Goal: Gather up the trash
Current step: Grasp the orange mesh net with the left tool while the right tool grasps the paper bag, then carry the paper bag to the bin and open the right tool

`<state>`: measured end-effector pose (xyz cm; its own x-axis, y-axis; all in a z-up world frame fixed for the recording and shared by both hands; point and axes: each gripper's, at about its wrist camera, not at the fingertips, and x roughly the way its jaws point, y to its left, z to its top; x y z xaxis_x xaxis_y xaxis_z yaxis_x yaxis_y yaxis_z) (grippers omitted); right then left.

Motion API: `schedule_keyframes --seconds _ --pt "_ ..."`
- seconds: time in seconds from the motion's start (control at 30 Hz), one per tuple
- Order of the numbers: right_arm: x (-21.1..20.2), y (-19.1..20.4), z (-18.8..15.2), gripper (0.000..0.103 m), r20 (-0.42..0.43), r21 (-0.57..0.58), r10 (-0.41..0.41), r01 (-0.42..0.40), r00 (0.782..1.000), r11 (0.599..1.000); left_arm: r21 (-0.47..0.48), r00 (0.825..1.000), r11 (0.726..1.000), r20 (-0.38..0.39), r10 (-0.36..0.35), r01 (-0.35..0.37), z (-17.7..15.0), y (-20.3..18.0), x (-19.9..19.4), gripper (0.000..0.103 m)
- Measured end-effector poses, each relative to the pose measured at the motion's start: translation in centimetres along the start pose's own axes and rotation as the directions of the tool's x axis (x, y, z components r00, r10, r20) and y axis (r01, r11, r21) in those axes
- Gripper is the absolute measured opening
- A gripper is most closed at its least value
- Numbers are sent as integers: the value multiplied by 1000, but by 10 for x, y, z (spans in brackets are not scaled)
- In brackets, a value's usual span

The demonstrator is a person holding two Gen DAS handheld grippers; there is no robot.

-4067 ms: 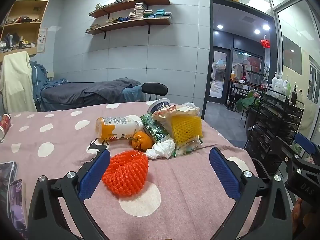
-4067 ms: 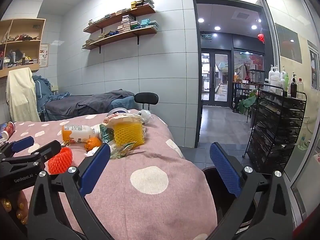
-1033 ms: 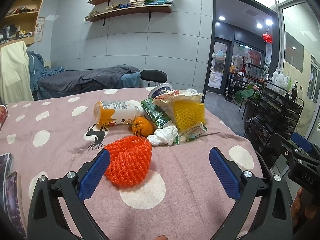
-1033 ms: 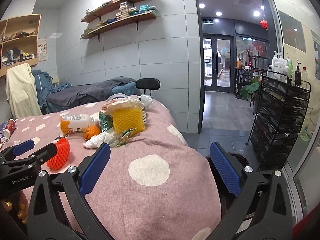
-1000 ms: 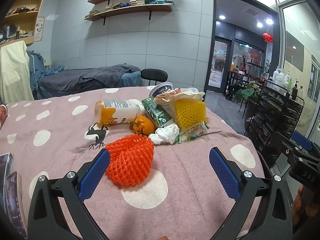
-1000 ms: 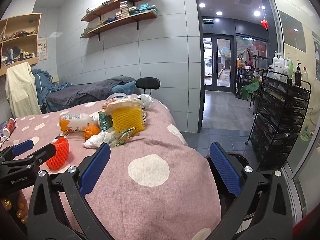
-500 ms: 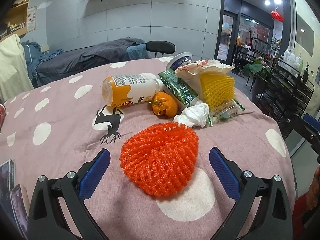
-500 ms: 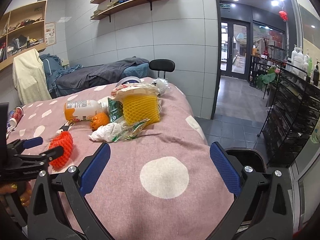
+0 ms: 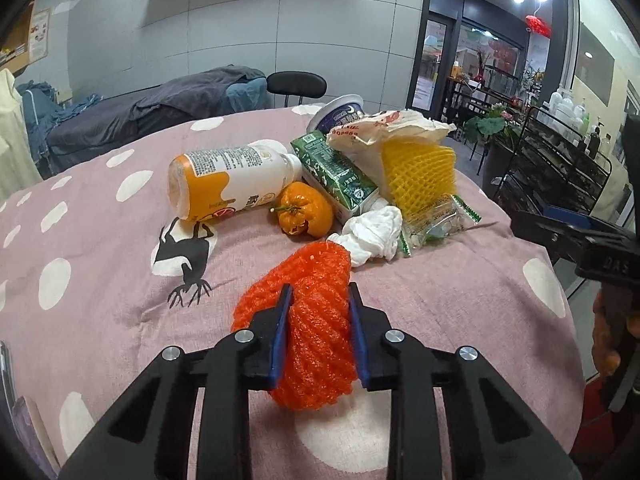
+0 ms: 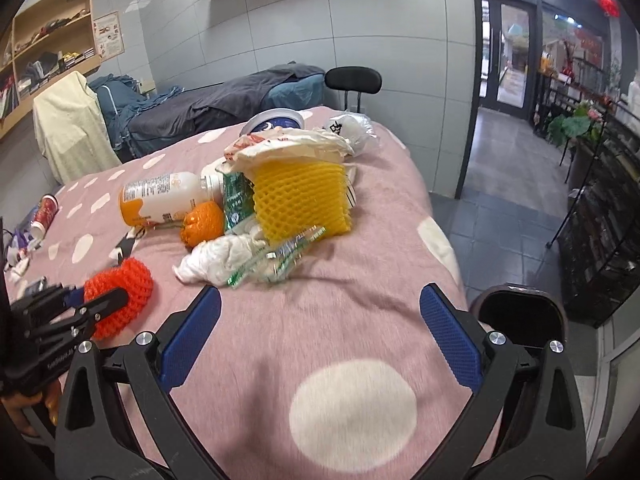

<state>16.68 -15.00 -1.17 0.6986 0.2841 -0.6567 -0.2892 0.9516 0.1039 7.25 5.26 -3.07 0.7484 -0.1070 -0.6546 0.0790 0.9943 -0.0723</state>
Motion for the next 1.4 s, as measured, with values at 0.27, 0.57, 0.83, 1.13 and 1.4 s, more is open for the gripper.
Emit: schedule_keyframes --seconds 0.27,0.57,0.83,1.13,1.4 --pt "35 32 60 98 35 -174 -19 25 999 984 5 998 1000 52 -29 29 22 -4 -6 24" --pt "86 88 77 51 149 -549 -220 266 964 792 -59 996 996 55 -70 73 25 3 0 24" --pt "70 77 83 5 136 -512 -132 184 982 839 -86 996 994 60 -69 74 19 7 -2 24" --pt "-4 52 89 4 194 -333 -34 99 980 938 -68 988 989 96 -122 129 26 -10 -11 24" --pt "-56 5 67 4 246 -170 -82 126 966 977 -12 972 978 112 -207 209 31 -43 -14 24"
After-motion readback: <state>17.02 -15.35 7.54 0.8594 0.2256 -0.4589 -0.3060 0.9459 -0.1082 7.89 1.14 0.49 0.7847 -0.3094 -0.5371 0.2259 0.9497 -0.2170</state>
